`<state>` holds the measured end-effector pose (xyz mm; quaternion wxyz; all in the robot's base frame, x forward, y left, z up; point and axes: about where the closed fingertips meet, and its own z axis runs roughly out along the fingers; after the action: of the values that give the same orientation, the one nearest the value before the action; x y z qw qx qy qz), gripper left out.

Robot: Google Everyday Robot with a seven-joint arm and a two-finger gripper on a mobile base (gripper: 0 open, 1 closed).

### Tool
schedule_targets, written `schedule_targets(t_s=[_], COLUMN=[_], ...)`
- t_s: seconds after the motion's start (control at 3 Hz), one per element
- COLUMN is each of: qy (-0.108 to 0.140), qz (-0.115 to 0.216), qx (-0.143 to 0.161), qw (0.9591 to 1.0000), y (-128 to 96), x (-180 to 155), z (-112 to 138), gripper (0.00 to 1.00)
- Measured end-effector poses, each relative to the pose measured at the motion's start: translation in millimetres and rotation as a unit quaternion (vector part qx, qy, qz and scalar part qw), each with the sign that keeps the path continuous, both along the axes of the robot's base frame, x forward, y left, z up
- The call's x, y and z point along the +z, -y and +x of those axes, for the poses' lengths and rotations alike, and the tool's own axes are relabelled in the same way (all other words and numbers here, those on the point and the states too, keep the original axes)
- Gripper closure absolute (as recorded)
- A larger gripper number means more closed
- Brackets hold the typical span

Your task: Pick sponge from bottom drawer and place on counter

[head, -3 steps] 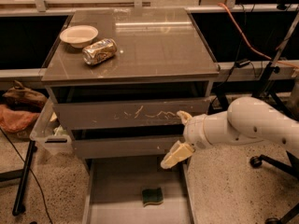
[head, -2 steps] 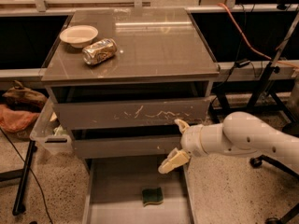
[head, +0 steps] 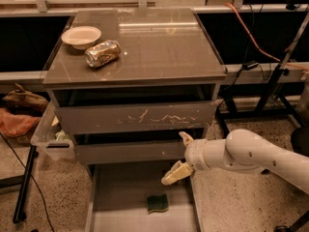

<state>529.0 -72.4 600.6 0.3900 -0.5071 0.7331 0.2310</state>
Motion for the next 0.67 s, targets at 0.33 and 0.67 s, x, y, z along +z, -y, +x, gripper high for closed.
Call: schedule_targets(t_s=[0.33,0.67], qy=[0.006,0.008], qz=[-0.011,-0.03], qx=[-0.006,0.009], qw=[0.9999,0.9995], y=[-14.1,-59.7], x=[-23.4,-89.5], z=[2.6,1.8], gripper=[0.0,0.0])
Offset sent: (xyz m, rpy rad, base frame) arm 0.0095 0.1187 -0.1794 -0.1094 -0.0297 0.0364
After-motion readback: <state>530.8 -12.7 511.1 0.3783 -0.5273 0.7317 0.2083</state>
